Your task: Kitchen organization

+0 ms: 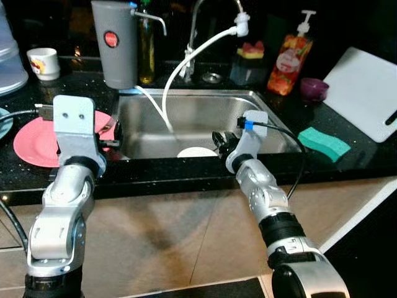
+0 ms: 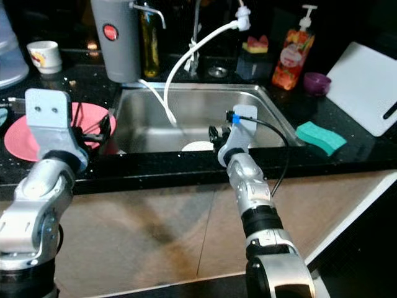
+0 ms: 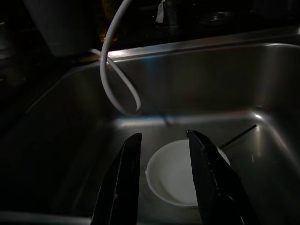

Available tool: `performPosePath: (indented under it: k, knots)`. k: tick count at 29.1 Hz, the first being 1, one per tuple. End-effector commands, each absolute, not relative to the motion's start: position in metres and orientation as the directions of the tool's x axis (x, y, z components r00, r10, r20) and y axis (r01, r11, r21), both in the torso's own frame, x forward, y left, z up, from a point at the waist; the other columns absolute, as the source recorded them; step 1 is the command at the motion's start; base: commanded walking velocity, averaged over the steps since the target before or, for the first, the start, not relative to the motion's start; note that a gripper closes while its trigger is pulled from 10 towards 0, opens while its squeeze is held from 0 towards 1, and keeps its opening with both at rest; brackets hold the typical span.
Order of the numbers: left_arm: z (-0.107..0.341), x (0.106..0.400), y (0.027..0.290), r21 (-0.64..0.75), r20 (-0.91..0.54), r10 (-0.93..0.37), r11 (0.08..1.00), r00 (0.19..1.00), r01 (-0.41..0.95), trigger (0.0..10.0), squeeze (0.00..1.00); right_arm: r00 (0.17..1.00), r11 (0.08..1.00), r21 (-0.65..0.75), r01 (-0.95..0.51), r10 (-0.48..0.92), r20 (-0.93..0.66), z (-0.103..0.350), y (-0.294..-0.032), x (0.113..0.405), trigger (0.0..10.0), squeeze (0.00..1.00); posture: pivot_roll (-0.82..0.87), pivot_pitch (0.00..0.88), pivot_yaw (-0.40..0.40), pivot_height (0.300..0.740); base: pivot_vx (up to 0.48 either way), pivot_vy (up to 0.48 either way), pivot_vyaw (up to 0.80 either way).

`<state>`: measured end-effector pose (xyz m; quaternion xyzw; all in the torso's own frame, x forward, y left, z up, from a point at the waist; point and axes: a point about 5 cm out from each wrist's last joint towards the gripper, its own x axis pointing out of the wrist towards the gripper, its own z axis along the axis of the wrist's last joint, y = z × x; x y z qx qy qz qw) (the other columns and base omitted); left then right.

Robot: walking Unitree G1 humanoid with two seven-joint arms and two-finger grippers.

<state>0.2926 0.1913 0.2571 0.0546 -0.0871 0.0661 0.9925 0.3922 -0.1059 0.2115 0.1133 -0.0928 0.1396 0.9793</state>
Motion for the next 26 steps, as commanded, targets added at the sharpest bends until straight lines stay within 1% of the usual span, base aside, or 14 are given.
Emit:
performPosePath:
  k: [1,5,8,19,26]
  knots:
    - [0.256,0.289,0.193,0.104,0.176,0.141,0.982,0.974,-0.160,10.0,0.00,0.940,0.929,0.197,-0.314,0.276,0.199,0.211,-0.100,0.393,10.0,0.00,0.18,0.056,-0.150,0.740,0.000,0.480,0.00]
    - [0.257,0.288,0.194,0.100,0.179,0.152,0.980,0.972,-0.171,10.0,0.00,0.938,0.926,0.198,-0.323,0.284,0.200,0.211,-0.098,0.393,10.0,0.00,0.19,0.055,-0.156,0.740,0.000,0.457,0.00]
    - [0.257,0.287,0.194,0.125,0.183,0.156,0.976,0.971,-0.180,10.0,0.00,0.936,0.924,0.197,-0.328,0.290,0.200,0.211,-0.097,0.393,10.0,0.00,0.19,0.053,-0.159,0.740,0.000,0.000,0.00]
    - [0.256,0.284,0.193,0.107,0.178,0.171,0.976,0.969,-0.192,10.0,0.00,0.931,0.917,0.199,-0.346,0.309,0.195,0.211,-0.092,0.394,10.0,0.00,0.20,0.046,-0.172,0.740,0.000,0.000,0.00]
    - [0.257,0.283,0.194,0.112,0.179,0.179,0.973,0.967,-0.201,10.0,0.00,0.930,0.915,0.202,-0.351,0.314,0.193,0.209,-0.090,0.394,10.0,0.00,0.21,0.037,-0.177,0.740,0.000,0.448,0.00]
